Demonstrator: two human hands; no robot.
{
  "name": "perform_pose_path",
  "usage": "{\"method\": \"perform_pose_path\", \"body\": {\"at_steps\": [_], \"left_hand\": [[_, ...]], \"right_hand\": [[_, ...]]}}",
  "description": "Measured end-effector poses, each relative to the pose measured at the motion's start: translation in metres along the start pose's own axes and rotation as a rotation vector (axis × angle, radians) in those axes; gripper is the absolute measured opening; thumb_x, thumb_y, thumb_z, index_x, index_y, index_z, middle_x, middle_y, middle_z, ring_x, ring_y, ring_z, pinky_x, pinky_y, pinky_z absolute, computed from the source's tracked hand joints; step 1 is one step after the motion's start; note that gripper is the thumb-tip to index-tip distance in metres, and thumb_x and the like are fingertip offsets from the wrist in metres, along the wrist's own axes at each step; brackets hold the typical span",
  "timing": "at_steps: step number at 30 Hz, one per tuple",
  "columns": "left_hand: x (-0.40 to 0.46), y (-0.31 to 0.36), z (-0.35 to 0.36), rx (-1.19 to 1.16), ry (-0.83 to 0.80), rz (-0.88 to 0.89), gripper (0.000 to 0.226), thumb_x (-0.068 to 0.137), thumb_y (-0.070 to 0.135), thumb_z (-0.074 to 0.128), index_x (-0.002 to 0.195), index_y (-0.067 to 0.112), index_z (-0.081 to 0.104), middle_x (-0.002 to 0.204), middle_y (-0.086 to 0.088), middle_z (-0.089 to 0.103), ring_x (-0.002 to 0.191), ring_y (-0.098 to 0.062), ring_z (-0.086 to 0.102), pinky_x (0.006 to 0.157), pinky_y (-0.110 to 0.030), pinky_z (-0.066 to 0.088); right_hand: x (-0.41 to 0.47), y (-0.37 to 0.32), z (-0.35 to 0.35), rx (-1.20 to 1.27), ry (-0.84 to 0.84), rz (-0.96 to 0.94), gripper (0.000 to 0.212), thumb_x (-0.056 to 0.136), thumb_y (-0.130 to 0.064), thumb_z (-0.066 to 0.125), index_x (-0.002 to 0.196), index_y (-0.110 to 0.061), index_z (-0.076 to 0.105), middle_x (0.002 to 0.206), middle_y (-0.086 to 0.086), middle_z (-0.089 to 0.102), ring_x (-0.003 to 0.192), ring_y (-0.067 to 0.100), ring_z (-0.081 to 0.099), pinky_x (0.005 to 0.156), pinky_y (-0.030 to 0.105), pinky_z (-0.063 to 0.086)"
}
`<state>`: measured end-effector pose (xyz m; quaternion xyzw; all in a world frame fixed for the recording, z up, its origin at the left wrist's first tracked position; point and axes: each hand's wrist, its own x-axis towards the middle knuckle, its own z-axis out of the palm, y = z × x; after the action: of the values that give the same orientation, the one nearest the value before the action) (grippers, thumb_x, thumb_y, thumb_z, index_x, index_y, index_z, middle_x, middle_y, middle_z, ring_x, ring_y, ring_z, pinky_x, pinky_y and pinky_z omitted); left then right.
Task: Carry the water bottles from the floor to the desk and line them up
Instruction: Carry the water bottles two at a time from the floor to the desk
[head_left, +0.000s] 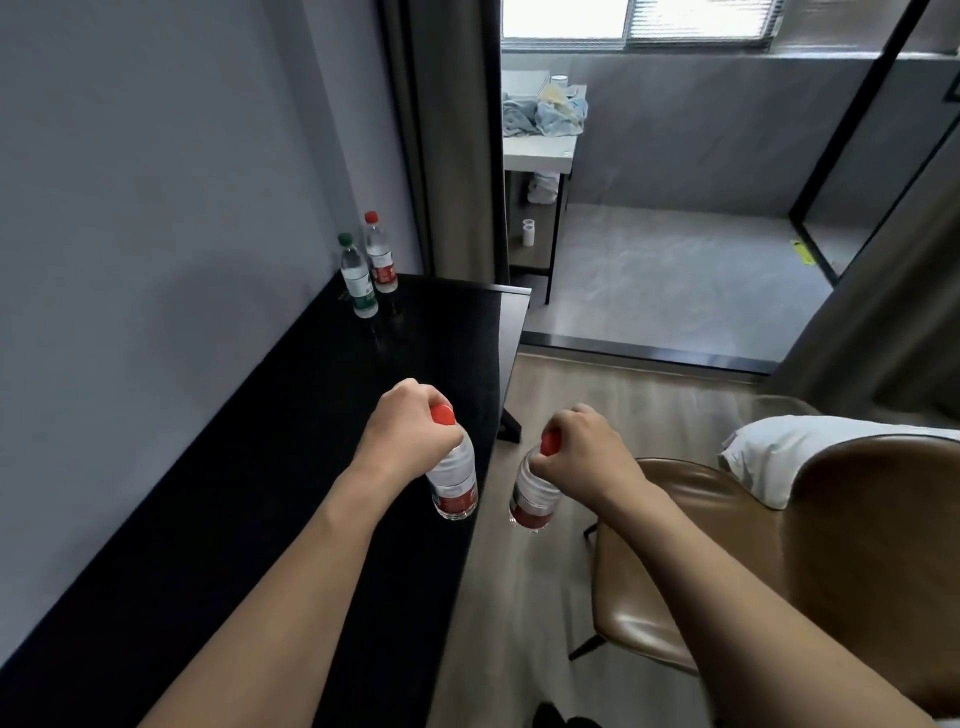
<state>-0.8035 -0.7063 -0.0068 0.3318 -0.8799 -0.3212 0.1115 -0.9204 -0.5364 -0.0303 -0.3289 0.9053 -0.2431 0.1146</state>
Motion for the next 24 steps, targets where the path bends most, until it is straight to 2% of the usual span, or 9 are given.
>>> {"method": "perform_pose_path", "body": {"at_steps": [8, 14, 19, 24], "left_hand": [[0.101, -0.002, 0.006, -0.013, -0.021, -0.037, 0.016, 0.069, 0.019, 0.072, 0.078, 0.029, 0.063, 0.089, 0.012, 0.056, 0.079, -0.005, 0.057, 0.057, -0.02, 0.043], [0.198, 0.009, 0.018, 0.003, -0.007, -0.072, 0.014, 0.071, 0.019, 0.07, 0.08, 0.027, 0.064, 0.09, 0.012, 0.057, 0.08, -0.004, 0.057, 0.058, -0.018, 0.042], [0.273, 0.028, 0.034, 0.046, 0.022, -0.089, 0.013, 0.074, 0.019, 0.07, 0.086, 0.023, 0.066, 0.092, 0.01, 0.057, 0.082, -0.006, 0.057, 0.06, -0.02, 0.043], [0.335, 0.038, 0.045, 0.077, 0.035, -0.069, 0.013, 0.077, 0.019, 0.066, 0.09, 0.022, 0.069, 0.094, 0.008, 0.056, 0.087, -0.008, 0.055, 0.063, -0.019, 0.04]], "right_hand": [[0.109, 0.013, 0.008, -0.016, -0.062, -0.013, 0.016, 0.073, -0.028, 0.068, 0.08, -0.014, 0.063, 0.084, -0.002, 0.047, 0.074, 0.018, 0.053, 0.058, 0.023, 0.038], [0.208, 0.028, -0.005, -0.004, -0.067, -0.047, 0.013, 0.075, -0.028, 0.066, 0.078, -0.016, 0.063, 0.085, -0.002, 0.047, 0.074, 0.019, 0.054, 0.064, 0.027, 0.046], [0.29, 0.04, -0.025, -0.019, -0.055, -0.09, 0.013, 0.074, -0.029, 0.066, 0.074, -0.022, 0.055, 0.087, -0.003, 0.046, 0.075, 0.021, 0.052, 0.065, 0.027, 0.038], [0.354, 0.05, -0.037, 0.006, -0.058, -0.077, 0.011, 0.073, -0.026, 0.066, 0.076, -0.02, 0.057, 0.094, 0.0, 0.049, 0.082, 0.026, 0.056, 0.072, 0.033, 0.048]]}}
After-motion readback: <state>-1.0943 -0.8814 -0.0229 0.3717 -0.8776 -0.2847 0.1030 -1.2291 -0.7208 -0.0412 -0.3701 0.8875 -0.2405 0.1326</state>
